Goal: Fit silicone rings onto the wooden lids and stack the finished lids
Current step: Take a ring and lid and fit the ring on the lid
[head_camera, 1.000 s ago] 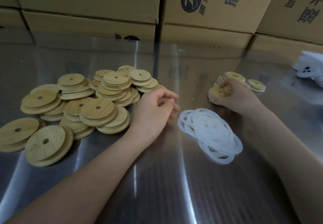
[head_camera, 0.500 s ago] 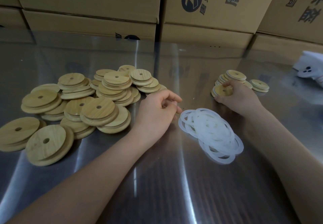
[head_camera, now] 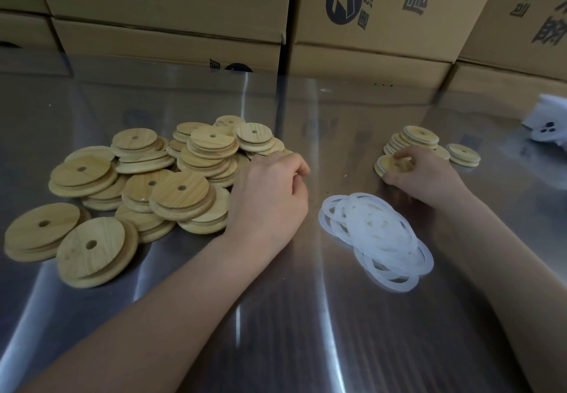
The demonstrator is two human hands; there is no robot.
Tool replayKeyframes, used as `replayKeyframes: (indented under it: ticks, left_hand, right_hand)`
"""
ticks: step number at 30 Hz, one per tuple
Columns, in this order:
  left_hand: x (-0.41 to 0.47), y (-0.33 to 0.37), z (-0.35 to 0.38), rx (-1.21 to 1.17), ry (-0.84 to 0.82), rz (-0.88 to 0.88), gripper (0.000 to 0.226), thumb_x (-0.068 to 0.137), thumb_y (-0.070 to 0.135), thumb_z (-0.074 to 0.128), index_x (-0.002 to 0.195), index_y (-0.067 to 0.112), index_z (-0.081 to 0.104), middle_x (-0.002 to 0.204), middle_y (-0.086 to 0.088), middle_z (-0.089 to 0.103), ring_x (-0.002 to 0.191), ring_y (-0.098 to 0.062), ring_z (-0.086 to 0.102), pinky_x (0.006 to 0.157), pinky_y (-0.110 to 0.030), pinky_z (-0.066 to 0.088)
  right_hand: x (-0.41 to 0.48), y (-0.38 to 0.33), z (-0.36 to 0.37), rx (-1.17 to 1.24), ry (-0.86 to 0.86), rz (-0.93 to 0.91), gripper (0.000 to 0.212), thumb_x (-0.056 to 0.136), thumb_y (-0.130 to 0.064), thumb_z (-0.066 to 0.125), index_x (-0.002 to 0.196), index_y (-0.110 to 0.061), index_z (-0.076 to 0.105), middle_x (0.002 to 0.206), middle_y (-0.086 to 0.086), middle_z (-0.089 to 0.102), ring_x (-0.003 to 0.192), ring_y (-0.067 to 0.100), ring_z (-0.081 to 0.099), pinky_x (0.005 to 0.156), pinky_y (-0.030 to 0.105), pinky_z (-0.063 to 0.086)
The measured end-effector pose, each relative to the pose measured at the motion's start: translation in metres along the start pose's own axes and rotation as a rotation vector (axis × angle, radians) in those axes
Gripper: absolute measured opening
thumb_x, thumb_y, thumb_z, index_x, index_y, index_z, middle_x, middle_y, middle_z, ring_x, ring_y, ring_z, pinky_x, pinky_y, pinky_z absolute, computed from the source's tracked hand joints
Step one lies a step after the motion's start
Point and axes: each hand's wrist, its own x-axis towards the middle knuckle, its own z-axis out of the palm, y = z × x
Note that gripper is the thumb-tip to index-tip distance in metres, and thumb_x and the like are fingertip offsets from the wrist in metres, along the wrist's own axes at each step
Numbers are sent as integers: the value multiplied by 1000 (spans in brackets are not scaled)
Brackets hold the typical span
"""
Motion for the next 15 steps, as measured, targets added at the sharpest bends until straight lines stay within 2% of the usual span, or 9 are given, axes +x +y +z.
replayKeyframes:
  ticks: [3,6,11,15]
  left_hand:
    - [3,0,-7,178,43,16,18,85,9,57,95,17,70,101,1,68,104,-25,58,95,-45,41]
    - [7,-2,-16,328,64,-38,22,87,17,56,104,19,69,113,1,65,118,-27,51,105,-51,33]
    - [15,-9,-29,449,82,-114,30,89,22,55,117,19,65,125,-5,60,130,-30,44,111,-59,26]
    - [18,-14,-33,528,39,-165,39,90,25,56,128,17,58,137,-12,53,136,-36,38,110,-60,28]
  right_hand:
    - [0,0,0,-17,-15,1,53,81,-40,71,129,-24,54,124,10,59,114,32,54,87,38,42]
    - [-1,-1,-1,-30,-14,4,52,81,-39,70,128,-24,55,124,10,59,114,32,54,83,35,40]
    - [-4,-4,-1,-48,2,-17,54,82,-40,70,131,-22,54,124,12,59,113,32,55,85,37,42]
    - [-11,-12,-4,-9,121,-85,51,84,-34,68,132,-18,56,130,13,57,118,32,53,90,40,43]
